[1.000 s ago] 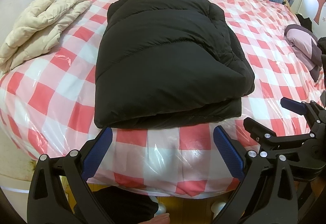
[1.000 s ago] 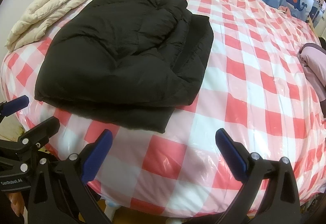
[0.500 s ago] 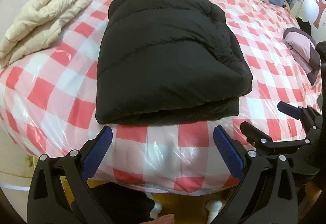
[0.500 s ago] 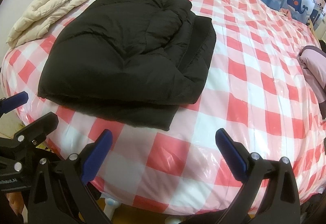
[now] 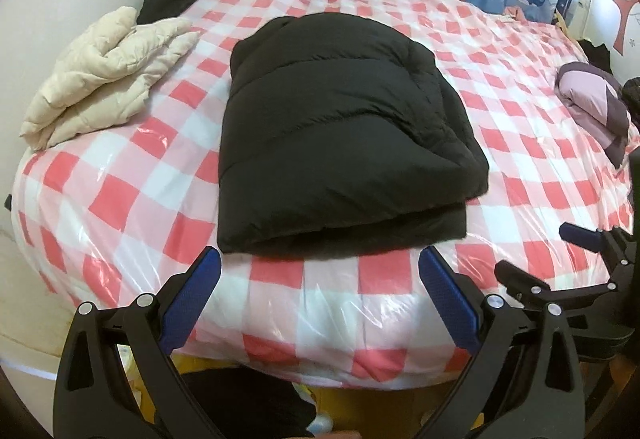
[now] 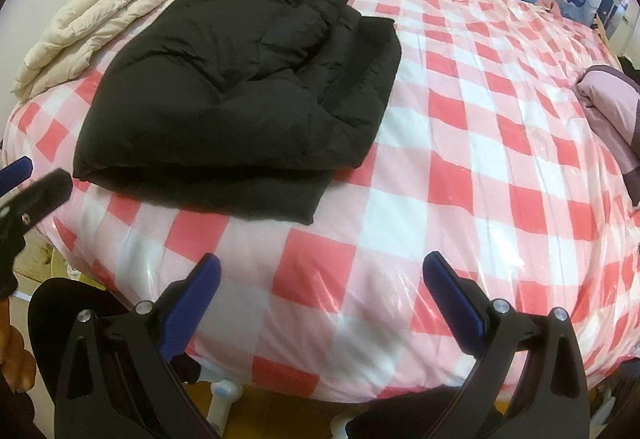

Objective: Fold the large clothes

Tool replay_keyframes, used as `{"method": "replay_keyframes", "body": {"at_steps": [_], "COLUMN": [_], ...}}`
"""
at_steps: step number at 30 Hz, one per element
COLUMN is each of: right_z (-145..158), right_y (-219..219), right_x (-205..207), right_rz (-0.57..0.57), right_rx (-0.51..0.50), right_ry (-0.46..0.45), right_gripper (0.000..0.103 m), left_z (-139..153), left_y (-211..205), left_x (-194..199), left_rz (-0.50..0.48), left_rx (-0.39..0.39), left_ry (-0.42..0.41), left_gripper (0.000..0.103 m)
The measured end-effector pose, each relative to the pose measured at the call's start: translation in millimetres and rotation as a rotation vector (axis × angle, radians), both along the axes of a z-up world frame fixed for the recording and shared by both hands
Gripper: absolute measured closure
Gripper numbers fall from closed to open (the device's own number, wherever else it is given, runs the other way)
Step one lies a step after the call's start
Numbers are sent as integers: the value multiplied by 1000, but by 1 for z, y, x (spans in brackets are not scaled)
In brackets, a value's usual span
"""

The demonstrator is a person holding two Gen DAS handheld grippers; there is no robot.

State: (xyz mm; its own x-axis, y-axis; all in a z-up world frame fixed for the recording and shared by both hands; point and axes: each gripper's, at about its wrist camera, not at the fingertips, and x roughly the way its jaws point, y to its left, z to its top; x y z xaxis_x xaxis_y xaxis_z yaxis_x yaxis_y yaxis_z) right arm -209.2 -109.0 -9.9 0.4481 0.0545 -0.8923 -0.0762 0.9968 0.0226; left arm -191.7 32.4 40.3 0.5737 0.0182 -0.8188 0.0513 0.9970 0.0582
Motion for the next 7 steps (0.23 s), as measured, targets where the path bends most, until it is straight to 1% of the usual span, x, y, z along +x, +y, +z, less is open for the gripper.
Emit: {"method": "replay_keyframes", "body": {"at_steps": [2, 7], "right_z": [6, 23], "right_y": [-1, -5], "right_x": [-5, -20], "right_rz": [-1, -6], "right_rx": [1, 1], "right_ry": [-13, -48], "right_gripper": [6, 6], "left_z": [1, 8], "left_y": [1, 3], "left_x": [-4, -17], "left_rz": [5, 15], "left_rx": [-10, -7], "left_ry": [16, 1], "left_gripper": [8, 8]}}
